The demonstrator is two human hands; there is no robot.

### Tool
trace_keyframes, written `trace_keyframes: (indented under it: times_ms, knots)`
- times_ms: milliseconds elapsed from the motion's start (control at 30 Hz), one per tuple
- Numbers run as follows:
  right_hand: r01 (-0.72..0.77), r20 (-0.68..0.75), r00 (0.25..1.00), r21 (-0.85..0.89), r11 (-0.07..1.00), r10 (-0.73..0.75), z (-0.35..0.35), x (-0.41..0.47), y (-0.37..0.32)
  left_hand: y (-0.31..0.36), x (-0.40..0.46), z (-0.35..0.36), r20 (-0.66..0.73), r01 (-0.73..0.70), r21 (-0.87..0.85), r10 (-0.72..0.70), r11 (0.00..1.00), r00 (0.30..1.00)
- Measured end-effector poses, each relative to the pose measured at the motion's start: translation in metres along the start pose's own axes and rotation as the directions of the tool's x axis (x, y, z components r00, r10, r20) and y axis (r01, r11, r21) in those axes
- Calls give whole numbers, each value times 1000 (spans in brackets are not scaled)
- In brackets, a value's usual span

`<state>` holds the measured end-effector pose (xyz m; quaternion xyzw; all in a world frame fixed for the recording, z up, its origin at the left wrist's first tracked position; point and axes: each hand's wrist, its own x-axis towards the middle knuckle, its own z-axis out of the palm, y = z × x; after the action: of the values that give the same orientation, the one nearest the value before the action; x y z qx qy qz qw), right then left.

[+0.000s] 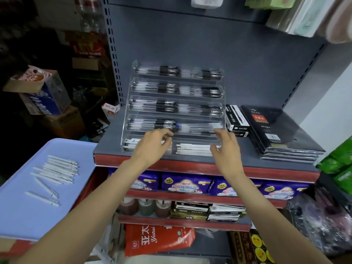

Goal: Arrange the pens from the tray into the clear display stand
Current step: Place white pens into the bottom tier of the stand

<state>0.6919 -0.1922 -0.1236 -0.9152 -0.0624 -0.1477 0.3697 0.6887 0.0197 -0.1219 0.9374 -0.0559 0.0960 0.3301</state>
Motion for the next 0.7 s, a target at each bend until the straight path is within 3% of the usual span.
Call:
trace_keyframes:
  times_ms: [200, 333, 533, 700]
  knots:
    - [41, 264, 960, 190, 981, -92, 58, -5, -92, -56, -39, -53, -144, -13, -105, -2, 994, 990]
    - [83, 407, 892, 288, 954, -200, 132, -26, -159, -136, -76, -96, -194, 113, -93, -129, 989, 973]
    - [86, 609, 759, 254, 963, -228, 267, -68, -228, -287, -127, -146, -114, 331, -5, -330, 943, 937]
    - [2, 699, 714, 54, 999, -40, 370, -87, -234, -389, -153, -158, 119, 355, 148, -373, 923, 920]
